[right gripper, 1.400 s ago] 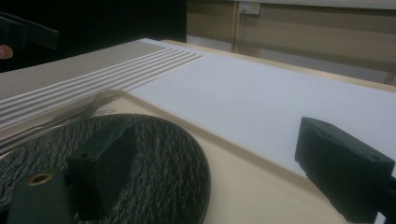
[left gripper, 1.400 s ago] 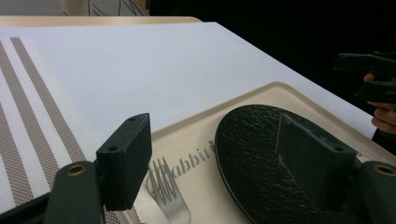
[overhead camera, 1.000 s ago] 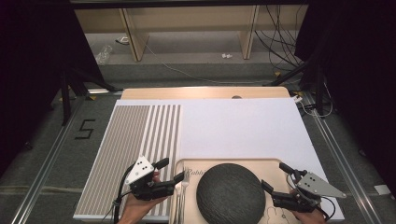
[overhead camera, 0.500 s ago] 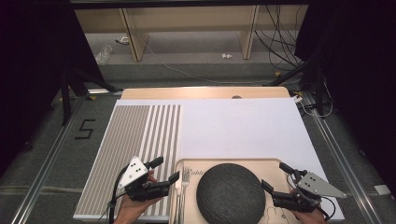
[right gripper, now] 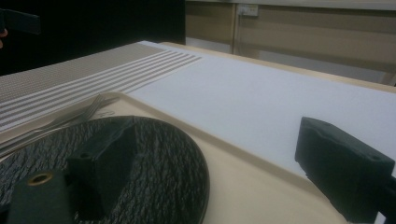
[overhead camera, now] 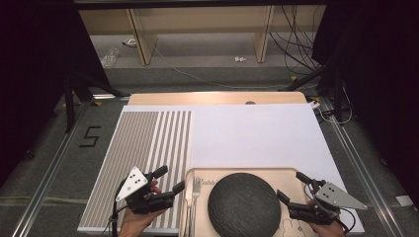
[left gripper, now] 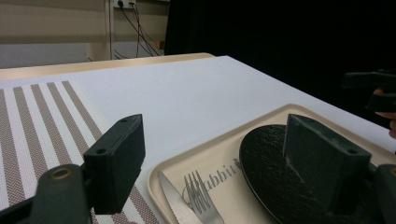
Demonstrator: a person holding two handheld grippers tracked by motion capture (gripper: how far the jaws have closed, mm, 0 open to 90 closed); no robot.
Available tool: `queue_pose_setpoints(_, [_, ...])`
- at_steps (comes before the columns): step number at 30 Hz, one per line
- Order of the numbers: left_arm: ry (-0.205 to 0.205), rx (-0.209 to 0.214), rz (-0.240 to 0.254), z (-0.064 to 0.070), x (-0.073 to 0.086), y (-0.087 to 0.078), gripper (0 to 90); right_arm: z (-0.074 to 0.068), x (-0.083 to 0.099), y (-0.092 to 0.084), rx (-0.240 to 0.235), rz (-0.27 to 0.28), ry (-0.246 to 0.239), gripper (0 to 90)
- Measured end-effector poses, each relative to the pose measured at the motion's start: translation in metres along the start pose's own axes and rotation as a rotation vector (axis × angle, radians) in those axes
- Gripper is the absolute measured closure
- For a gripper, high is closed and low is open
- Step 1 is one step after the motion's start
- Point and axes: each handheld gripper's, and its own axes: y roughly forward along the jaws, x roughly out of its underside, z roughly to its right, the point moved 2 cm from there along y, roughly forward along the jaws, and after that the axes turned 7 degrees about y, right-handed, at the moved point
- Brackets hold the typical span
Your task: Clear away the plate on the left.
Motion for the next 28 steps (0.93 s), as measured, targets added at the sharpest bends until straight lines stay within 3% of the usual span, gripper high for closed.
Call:
queue_pose_setpoints(13, [0.017,0.011,-0.013,0.0032,0.0003,0.0028,20.0,0.0008,0.0003,0.0001,-0.001,-0.004,0.002,13.9])
queue_pose_setpoints(28, [0.005,0.01,-0.015,0.0021,0.0002,0.0029,20.0,0.0008,0.0005,0.0005,-0.004,-0.002,0.006,14.0])
